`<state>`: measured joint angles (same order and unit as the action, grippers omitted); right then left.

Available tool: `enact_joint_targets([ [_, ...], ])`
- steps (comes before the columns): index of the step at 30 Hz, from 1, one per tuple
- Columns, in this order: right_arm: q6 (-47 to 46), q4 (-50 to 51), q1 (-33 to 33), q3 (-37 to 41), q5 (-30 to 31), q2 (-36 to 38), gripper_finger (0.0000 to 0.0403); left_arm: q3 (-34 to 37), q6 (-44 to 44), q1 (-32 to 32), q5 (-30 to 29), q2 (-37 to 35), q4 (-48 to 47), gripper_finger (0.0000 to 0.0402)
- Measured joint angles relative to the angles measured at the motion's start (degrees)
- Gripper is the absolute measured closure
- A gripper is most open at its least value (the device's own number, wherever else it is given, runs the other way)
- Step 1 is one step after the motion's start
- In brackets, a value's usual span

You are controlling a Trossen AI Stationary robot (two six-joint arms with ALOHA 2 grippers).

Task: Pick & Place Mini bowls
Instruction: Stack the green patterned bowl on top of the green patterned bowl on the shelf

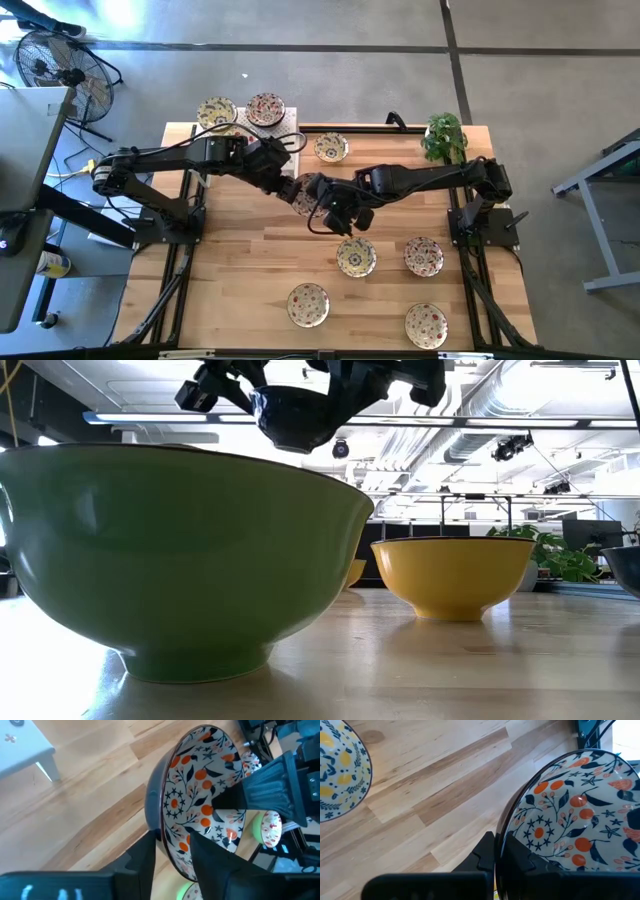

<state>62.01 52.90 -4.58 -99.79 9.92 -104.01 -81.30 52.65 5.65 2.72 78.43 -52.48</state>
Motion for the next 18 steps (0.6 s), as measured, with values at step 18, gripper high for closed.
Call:
enact_joint_targets([
  [18, 3.91, -0.31, -0.72, 0.03, 0.30, 0.04, 0.0397, 0.09, -2.92, 0.32, 2.26, -0.04, -1.41, 0.0373],
])
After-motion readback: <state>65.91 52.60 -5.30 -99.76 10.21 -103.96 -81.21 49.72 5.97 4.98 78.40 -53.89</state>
